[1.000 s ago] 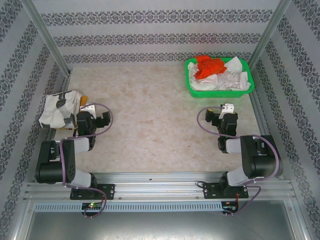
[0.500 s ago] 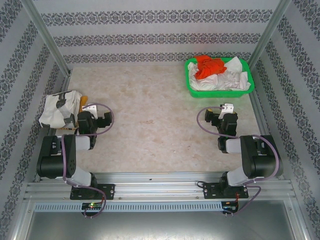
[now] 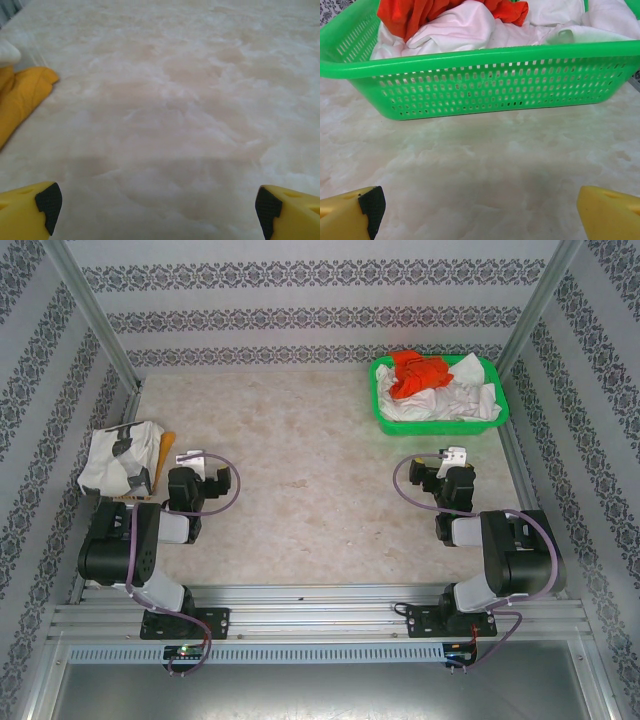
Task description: Fold and stack the t-shirts
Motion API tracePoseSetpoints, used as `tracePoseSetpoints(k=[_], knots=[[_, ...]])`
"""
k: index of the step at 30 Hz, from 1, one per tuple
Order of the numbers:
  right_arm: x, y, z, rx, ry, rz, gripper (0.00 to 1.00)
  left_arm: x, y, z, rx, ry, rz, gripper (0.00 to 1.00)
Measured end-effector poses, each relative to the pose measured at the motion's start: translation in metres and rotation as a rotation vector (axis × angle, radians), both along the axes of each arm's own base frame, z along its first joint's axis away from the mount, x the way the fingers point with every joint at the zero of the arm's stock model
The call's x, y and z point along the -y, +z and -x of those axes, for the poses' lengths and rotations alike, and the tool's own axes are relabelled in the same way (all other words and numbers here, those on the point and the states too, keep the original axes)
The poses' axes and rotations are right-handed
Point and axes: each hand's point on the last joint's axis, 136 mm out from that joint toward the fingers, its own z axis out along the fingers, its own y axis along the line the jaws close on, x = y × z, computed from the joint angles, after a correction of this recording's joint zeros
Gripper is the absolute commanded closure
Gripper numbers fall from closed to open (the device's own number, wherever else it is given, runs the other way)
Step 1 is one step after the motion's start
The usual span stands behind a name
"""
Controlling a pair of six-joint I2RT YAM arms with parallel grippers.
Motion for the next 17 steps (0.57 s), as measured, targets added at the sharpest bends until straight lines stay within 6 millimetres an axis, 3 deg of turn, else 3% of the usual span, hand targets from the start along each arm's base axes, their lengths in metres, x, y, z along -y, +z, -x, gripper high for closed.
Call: tracePoseSetpoints(k=[9, 17], knots=[[-0.0005, -0.0019, 0.0005, -0.007, 0.004, 0.003, 0.02, -0.0028, 0.0058, -0.0022, 0.025, 0.015, -0.006, 0.0], [-0.0005, 0.0055, -0.0066, 0.006, 0.005, 0.006, 0.02, 0.0064, 0.0113, -0.0081, 0.037, -0.039, 0.005, 0.0]])
